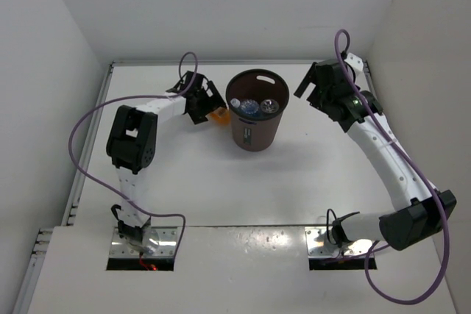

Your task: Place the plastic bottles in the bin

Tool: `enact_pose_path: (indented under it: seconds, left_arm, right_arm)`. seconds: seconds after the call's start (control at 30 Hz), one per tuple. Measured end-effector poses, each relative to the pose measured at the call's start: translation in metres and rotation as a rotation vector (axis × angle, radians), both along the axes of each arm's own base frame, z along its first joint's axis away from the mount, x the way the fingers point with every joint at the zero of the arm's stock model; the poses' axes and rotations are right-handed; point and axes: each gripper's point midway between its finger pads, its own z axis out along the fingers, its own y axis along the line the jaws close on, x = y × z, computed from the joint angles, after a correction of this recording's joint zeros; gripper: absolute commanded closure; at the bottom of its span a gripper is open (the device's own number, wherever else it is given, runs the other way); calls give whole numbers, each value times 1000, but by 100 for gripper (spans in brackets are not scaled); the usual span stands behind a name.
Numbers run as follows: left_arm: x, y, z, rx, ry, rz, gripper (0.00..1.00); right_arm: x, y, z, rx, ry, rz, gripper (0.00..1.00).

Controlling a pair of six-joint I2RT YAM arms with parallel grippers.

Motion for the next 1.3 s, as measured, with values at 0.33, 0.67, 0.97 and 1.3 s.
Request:
enact_pose_path:
  seconds: [0.33,0.67,0.97,1.3]
  left_arm:
    - [-4,4,-12,-61,66,7,20]
    - [-4,15,-17,-97,92,9,39]
    - [-1,26,-17,-110,82,5,56]
    - [20,44,14,-67,26,63,64]
  right_arm:
    - [1,-5,-1,8,4,-9,0]
    - [0,-6,-7,16,19,-6,0]
    - [1,-8,-7,20,22,-10,0]
    - [1,-5,-8,50,26,1,0]
